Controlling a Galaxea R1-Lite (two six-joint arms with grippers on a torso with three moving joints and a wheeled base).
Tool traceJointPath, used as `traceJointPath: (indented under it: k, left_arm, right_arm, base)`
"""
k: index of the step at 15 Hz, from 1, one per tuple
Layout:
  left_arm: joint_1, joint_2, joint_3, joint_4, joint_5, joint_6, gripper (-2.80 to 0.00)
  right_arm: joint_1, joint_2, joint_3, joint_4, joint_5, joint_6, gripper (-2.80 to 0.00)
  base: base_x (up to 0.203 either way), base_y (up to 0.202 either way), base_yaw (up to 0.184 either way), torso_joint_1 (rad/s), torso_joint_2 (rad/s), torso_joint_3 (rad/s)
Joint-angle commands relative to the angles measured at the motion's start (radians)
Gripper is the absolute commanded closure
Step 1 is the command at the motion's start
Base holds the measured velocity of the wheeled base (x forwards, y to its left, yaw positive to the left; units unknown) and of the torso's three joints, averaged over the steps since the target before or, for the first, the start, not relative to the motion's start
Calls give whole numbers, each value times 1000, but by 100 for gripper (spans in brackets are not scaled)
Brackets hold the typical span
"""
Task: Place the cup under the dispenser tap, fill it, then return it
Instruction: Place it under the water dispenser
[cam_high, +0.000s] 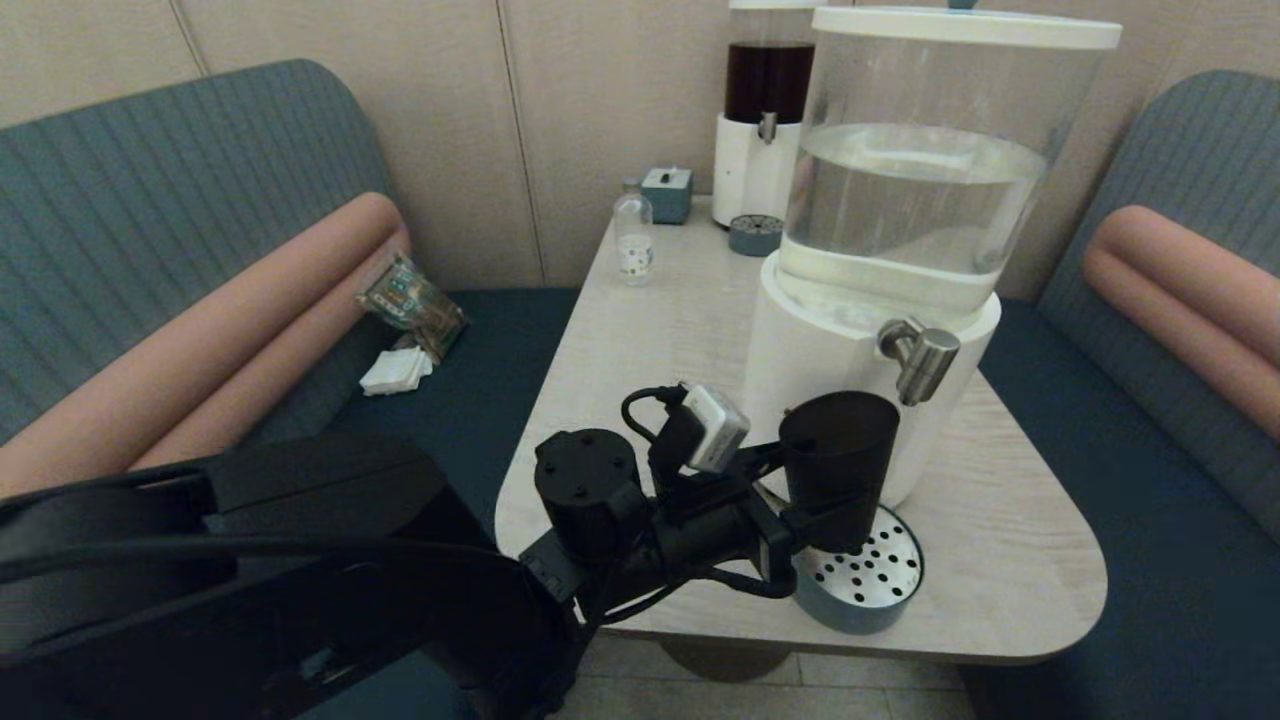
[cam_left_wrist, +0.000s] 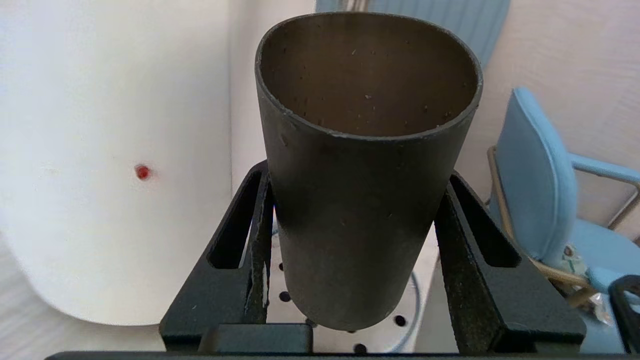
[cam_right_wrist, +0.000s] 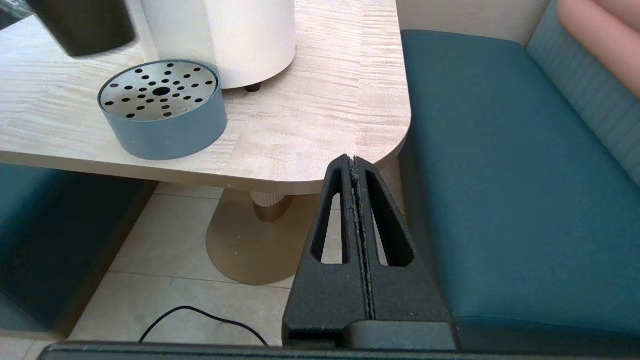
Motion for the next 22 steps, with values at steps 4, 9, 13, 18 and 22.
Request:
traceJointPath:
  k: [4, 9, 13, 18, 22]
  left_arm:
    - [-3, 119, -77, -9, -2, -2, 0]
    - [-9, 191, -177, -9, -2, -15, 0]
    - [-13, 213, -184, -9, -2, -12, 0]
    - [-20, 219, -181, -9, -2, -11, -280]
    - [-24, 214, -184, -9, -1, -9, -280]
  right_arm:
    - [0, 0, 15, -1, 0, 0, 0]
    - [0, 0, 15, -1, 0, 0, 0]
    - [0, 0, 15, -1, 0, 0, 0]
    - [0, 0, 15, -1, 0, 0, 0]
    - [0, 0, 15, -1, 0, 0, 0]
  base:
    - [0, 0, 0, 0, 0, 0]
    - [0, 0, 0, 0, 0, 0]
    - [0, 0, 0, 0, 0, 0]
    - [0, 0, 0, 0, 0, 0]
    - [0, 0, 0, 0, 0, 0]
